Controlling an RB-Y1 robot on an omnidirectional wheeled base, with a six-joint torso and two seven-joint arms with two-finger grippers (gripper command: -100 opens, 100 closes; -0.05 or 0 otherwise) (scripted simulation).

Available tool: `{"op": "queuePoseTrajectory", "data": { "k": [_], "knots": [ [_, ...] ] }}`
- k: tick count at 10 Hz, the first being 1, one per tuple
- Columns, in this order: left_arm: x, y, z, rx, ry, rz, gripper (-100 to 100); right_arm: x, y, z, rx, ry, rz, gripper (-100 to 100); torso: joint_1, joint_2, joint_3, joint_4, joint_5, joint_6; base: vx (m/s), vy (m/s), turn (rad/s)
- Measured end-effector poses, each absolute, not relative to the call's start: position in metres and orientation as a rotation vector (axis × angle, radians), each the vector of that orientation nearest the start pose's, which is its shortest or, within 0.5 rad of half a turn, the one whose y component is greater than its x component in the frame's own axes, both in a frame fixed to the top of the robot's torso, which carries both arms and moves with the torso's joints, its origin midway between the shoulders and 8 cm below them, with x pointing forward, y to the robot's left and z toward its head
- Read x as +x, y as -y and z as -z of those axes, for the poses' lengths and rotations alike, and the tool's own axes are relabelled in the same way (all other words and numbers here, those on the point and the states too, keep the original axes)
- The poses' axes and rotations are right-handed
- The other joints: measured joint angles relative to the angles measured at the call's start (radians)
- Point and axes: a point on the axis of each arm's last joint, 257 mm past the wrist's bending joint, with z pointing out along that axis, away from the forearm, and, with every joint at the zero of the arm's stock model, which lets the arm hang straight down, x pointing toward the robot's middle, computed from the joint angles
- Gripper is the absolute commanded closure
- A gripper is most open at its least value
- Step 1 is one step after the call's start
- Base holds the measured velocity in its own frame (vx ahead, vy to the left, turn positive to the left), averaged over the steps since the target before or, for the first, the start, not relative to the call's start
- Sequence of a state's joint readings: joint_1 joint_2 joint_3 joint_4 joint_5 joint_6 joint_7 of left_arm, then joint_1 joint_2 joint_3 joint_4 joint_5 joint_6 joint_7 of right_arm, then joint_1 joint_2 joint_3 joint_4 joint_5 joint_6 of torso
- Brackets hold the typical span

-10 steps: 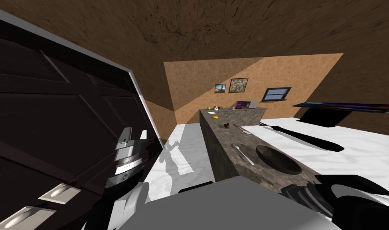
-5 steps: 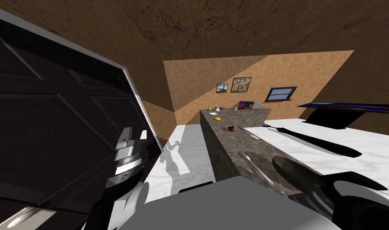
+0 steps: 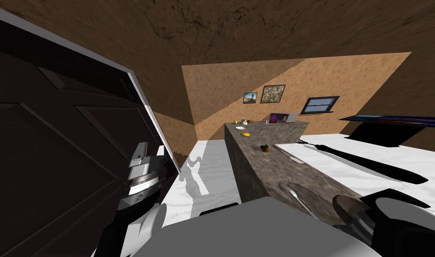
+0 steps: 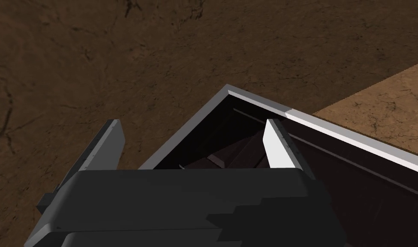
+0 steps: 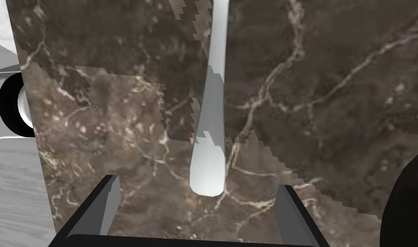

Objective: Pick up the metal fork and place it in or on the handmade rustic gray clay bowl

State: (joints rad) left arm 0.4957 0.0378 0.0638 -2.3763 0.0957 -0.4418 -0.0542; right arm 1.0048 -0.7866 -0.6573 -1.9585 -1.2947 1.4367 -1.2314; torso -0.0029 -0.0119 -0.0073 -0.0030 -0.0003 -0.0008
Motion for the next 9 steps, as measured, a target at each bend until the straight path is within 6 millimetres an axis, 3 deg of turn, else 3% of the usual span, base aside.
{"op": "queuePoseTrajectory", "data": {
  "k": [3, 4, 5, 8, 9],
  "knots": [
    [0.329, -0.301, -0.060, -0.623, -0.569, 1.267, 0, 0.017, 0.493, 0.320, -2.937, -0.269, -0.063, -100, -0.001, -0.002, -0.001, -0.001, 0.000, 0.000, 0.169, -0.035, 0.015],
    [0.329, -0.301, -0.060, -0.623, -0.569, 1.267, 0, 0.017, 0.493, 0.319, -2.935, -0.272, -0.069, 0, 0.001, 0.003, 0.002, 0.000, 0.000, 0.000, 0.017, -0.004, 0.003],
    [0.329, -0.301, -0.060, -0.623, -0.569, 1.267, 0, 0.017, 0.493, 0.319, -2.936, -0.271, -0.068, -100, 0.002, 0.008, 0.005, 0.002, 0.000, 0.000, 0.006, 0.012, 0.029],
    [0.329, -0.301, -0.060, -0.623, -0.569, 1.267, 0, 0.012, 0.497, 0.339, -2.934, -0.282, -0.059, -100, 0.004, 0.013, 0.007, 0.003, 0.001, 0.001, -0.004, 0.026, 0.014],
    [0.329, -0.301, -0.060, -0.623, -0.569, 1.267, 0, 0.012, 0.497, 0.340, -2.935, -0.280, -0.057, 100, 0.004, 0.013, 0.007, 0.003, 0.001, 0.001, 0.000, 0.000, 0.000]
  ]
}}
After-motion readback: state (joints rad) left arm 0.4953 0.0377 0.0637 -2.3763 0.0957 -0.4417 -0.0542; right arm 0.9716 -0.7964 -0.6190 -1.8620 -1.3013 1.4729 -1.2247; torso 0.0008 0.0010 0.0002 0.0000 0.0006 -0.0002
